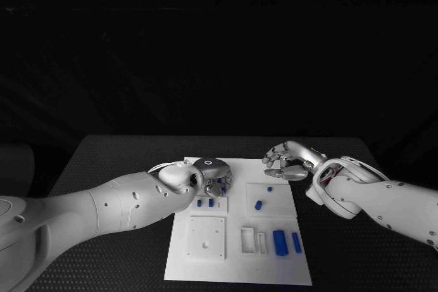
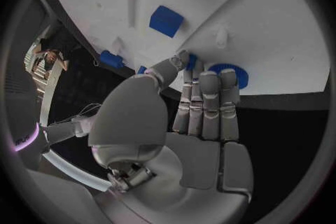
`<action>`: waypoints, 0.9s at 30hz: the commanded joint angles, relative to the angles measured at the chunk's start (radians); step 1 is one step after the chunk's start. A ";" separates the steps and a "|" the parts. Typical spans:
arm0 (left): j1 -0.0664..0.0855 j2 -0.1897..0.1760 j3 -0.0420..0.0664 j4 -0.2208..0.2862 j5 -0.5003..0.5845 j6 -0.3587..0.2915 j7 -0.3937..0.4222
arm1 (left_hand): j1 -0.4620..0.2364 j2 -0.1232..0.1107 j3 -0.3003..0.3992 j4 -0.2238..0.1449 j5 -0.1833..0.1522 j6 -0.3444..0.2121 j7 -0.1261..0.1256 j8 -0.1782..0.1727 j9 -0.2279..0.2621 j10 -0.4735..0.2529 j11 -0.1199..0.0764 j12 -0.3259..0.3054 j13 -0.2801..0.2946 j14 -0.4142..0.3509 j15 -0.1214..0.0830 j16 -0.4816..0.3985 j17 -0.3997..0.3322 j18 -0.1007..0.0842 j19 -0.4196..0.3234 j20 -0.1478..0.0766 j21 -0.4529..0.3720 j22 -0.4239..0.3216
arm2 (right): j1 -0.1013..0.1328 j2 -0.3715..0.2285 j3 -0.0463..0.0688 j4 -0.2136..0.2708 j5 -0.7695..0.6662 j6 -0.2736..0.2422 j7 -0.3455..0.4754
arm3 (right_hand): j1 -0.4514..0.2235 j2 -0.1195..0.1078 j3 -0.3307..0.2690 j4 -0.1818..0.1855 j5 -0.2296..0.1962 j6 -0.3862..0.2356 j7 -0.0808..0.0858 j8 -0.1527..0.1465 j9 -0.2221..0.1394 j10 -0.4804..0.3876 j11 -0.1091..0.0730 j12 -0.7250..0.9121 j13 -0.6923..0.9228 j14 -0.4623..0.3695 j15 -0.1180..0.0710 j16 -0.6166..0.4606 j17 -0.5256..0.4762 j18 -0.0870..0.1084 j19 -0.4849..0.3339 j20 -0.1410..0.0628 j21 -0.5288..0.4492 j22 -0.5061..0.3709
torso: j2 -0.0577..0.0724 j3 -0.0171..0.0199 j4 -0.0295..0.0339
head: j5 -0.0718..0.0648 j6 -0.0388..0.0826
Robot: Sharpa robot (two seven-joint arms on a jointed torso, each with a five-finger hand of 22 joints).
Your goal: Assemble the parts on the task board
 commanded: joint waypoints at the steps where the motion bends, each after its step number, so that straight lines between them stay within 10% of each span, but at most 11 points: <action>1: -0.001 -0.004 0.002 0.014 0.013 -0.035 0.015 | 0.003 0.010 0.007 0.000 0.006 0.008 0.001 0.004 0.001 0.021 0.003 0.007 0.008 0.009 0.001 0.005 -0.002 0.016 0.010 -0.032 0.004 0.017 | 0.000 0.000 0.001 0.002 0.001 0.004 0.011 | 0.000 0.008 -0.003 0.005 0.006 -0.005 0.001 0.004 -0.002 0.006 0.000 -0.003 -0.002 -0.010 0.001 0.005 -0.001 0.024 0.001 -0.010 -0.005 0.013 | 0.000 0.0002 0.0003 | 0.001 0.001; 27: 0.000 -0.105 0.041 0.101 0.060 -0.035 0.001 | 0.001 0.012 0.009 -0.004 0.009 0.014 -0.001 0.004 0.001 0.025 0.001 0.006 0.008 0.016 -0.001 0.005 -0.004 0.017 0.015 -0.035 0.006 0.016 | 0.000 -0.005 0.002 0.002 0.001 0.004 0.011 | 0.000 0.008 -0.004 0.004 0.007 -0.005 0.001 0.005 -0.002 0.006 0.000 -0.003 -0.002 -0.010 0.001 0.006 -0.002 0.024 0.001 -0.010 -0.005 0.013 | -0.001 -0.0005 0.0016 | 0.004 0.004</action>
